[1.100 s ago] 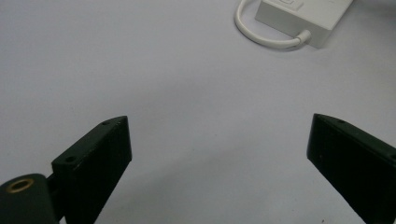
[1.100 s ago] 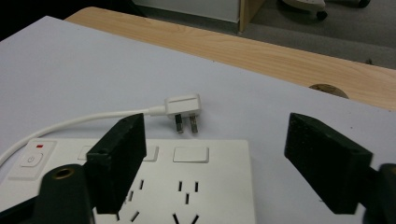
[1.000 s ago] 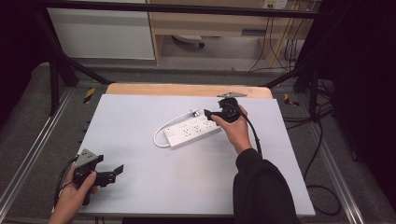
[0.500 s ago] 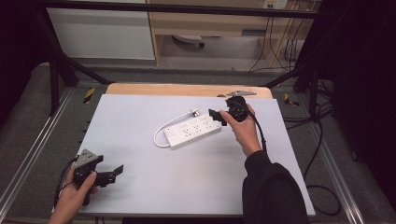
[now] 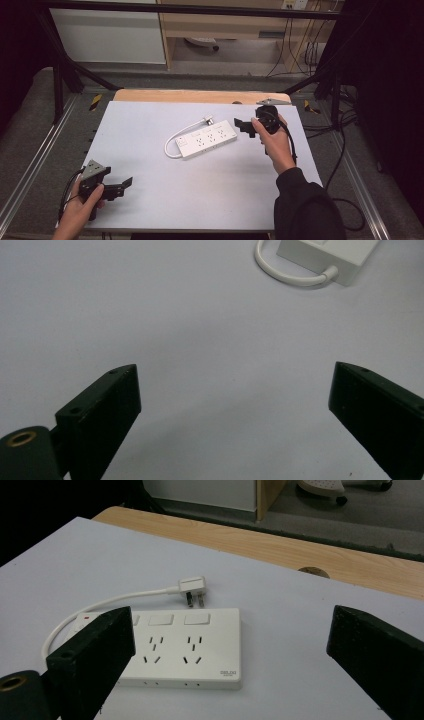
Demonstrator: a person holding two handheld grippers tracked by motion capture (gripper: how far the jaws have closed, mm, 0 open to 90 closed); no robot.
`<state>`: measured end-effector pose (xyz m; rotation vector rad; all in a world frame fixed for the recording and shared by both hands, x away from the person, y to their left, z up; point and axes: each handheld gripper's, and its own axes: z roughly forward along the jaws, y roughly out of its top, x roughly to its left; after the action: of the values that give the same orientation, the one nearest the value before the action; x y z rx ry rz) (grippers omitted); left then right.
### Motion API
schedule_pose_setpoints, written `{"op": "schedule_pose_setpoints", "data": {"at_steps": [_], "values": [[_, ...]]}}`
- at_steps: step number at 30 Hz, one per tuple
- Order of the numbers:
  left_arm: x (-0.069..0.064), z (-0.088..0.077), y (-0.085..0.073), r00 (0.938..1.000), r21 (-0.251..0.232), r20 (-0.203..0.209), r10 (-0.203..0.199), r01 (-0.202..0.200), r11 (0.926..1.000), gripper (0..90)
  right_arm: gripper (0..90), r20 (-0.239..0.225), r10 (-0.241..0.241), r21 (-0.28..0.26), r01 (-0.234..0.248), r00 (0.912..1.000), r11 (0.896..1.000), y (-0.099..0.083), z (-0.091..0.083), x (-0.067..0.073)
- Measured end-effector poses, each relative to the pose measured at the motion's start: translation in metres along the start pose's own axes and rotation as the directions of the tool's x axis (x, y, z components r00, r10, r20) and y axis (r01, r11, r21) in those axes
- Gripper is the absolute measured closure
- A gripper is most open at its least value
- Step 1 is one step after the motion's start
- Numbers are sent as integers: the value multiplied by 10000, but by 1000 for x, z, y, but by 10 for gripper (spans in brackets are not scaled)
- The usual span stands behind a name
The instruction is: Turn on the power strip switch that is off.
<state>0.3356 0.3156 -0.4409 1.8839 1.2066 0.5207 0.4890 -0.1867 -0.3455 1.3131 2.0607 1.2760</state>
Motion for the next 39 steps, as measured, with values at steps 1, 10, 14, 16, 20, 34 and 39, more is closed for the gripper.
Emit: {"op": "schedule_pose_setpoints", "data": {"at_steps": [1, 10, 14, 16, 20, 34, 39], "values": [[0, 0, 0, 10000, 14, 11, 32, -32, 10000, 67, 56, -17, 35, -19, -35, 10000, 10000, -1, -2, -1], [-1, 1, 0, 10000, 54, -8, 76, -76, 10000, 67, 58, 187, -95, -182, 98, 9998, 9998, -9, -27, -10], [-2, 1, -1, 9999, 165, 12, 129, -130, 9998, 67, 54, 111, -123, -300, 126, 9999, 9995, -12, -37, -9], [-2, 1, -1, 9999, 159, 13, 172, -172, 9997, 67, 51, 81, -137, -341, 139, 9999, 9993, -14, -41, -8], [-3, 1, -2, 9999, 170, 22, 158, -158, 9997, 67, 48, 115, -274, -306, 277, 9996, 9991, -18, -47, -5], [-3, 0, -2, 9998, 115, 102, 142, -144, 9998, 67, 44, 4, -162, -680, 162, 9999, 9976, -41, -75, -5], [-4, 0, -2, 9998, 144, 111, 166, -168, 9998, 67, 38, 114, -233, -867, 242, 9997, 9959, -57, -88, -8]]}}
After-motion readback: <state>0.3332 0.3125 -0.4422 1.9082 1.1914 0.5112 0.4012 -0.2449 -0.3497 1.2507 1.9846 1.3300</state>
